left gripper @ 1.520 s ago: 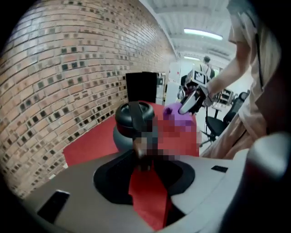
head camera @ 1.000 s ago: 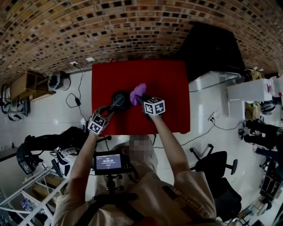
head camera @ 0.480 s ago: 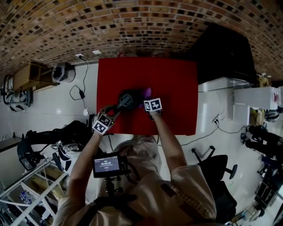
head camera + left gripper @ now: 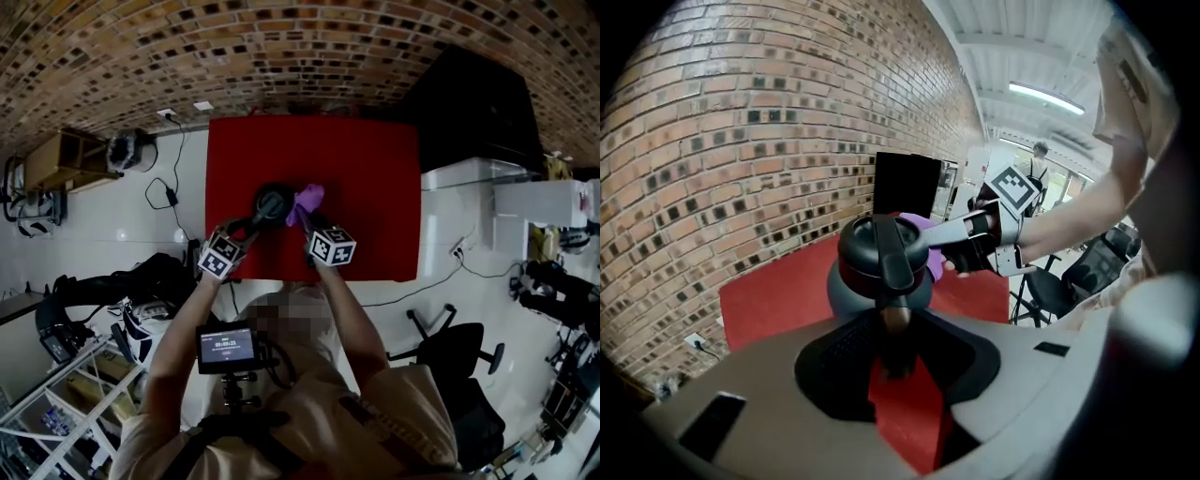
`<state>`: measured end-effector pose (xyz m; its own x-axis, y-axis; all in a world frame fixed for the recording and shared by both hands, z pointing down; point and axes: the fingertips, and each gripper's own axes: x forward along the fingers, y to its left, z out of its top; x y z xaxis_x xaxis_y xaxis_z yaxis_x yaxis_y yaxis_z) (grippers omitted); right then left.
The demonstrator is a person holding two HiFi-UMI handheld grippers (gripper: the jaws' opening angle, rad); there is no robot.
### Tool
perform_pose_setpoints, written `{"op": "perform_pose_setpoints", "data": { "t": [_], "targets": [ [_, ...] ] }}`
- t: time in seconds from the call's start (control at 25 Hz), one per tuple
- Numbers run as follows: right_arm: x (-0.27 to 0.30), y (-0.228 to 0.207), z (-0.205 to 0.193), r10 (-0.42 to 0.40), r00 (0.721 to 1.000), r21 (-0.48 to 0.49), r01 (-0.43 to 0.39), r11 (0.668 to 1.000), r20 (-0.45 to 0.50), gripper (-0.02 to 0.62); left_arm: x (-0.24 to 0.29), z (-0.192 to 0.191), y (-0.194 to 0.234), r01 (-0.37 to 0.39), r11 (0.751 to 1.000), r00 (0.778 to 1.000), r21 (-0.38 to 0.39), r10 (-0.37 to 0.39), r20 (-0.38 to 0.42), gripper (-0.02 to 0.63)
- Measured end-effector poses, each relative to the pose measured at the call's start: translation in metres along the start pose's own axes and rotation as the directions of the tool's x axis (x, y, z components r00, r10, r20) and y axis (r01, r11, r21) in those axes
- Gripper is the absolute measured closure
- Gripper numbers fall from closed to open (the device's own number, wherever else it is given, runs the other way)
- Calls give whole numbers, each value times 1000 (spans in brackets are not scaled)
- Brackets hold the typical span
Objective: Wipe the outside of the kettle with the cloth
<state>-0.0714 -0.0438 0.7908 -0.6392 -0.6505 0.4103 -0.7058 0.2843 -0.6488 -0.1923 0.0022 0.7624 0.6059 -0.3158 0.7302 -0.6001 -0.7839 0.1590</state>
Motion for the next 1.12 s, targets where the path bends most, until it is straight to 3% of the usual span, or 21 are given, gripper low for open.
{"op": "perform_pose_setpoints", "data": {
  "t": [0.08,0.2,0.28,0.36,0.4,0.48,0.56,0.68,0.8,0.92,1.12],
  "targets": [
    [2,-21,-6,-72,997,49,71,996,11,515,1,0,-1,-6,1000,1000,1,6,-7,489],
    [17,-58,-45,-162,980,56,169,984,-117,517,2,-2,-1,-10,1000,1000,1,10,-9,489],
    [30,-85,-89,-183,941,49,205,978,-285,517,3,2,-1,-11,1000,1000,1,11,-4,489],
    [34,-91,-126,-128,887,75,180,981,-443,513,5,2,-1,-11,1000,1000,-4,11,-2,489],
    [32,-88,-133,-98,873,90,160,983,-478,512,5,1,-1,-13,1000,1000,-5,13,-3,489],
    [19,-81,-120,-86,891,83,137,987,-446,511,5,-3,1,-22,1000,1000,-3,22,-9,489],
    [-3,-66,-77,-97,944,50,119,992,-316,511,6,-1,-1,-23,1000,1000,-11,23,-8,489],
    [-40,-4,-18,-2,988,-61,-8,998,-156,511,8,2,-4,-24,1000,1000,-18,24,-1,489],
    [-42,62,-7,113,975,-252,-160,954,-193,511,6,2,1,-40,999,999,-5,40,4,489],
    [-20,61,-33,52,954,-369,-165,915,-296,511,7,1,0,-38,999,999,-12,38,3,489],
    [-20,38,-66,11,941,-286,-114,951,-338,512,10,1,-1,-48,999,999,-7,48,-7,489]
  ]
}}
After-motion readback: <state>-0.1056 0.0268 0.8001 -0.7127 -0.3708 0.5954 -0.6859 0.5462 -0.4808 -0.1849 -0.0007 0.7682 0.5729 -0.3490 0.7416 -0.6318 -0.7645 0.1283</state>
